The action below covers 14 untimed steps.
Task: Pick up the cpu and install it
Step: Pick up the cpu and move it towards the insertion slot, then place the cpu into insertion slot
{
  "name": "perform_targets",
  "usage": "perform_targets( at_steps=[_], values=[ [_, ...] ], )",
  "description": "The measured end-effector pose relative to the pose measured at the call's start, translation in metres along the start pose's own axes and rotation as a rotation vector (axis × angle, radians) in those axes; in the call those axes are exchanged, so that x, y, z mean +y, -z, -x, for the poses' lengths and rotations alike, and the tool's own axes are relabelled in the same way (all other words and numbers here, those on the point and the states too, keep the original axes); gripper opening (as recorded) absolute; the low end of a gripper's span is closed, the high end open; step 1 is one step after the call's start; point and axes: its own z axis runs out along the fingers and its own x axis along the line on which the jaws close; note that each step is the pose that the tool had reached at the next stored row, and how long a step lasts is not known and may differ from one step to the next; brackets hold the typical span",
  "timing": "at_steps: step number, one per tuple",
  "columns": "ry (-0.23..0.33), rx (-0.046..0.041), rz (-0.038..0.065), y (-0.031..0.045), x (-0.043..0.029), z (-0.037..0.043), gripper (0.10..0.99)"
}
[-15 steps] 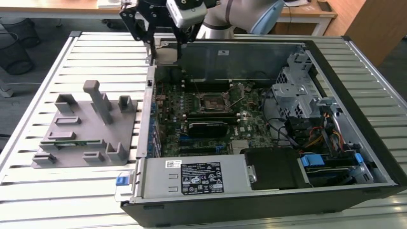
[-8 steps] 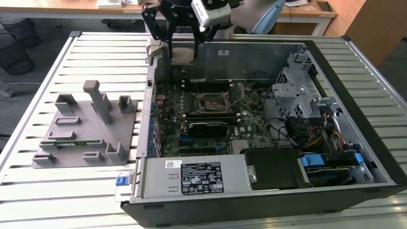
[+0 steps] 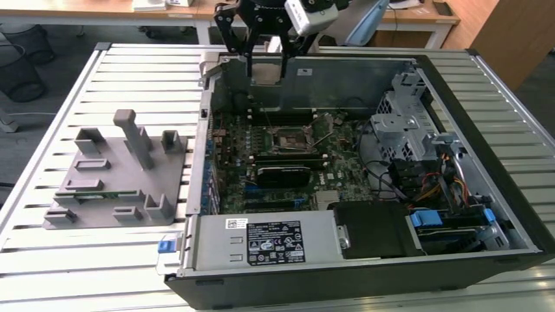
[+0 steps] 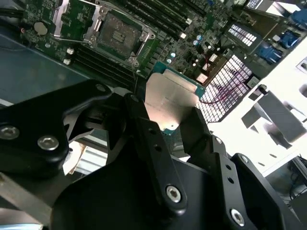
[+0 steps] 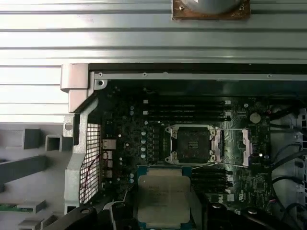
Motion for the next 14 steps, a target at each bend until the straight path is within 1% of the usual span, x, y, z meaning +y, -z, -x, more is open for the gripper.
perform_targets(
  at_steps=[8, 11, 14],
  values=[
    [0.0, 0.0001, 0.001, -0.0002, 0.0033, 0.0222, 0.529],
    [0.0, 0.0, 0.001, -0.0001, 0.0034, 0.0264, 0.529],
    [-0.001, -0.0002, 0.001, -0.0002, 0.0034, 0.0282, 0.529]
  ],
)
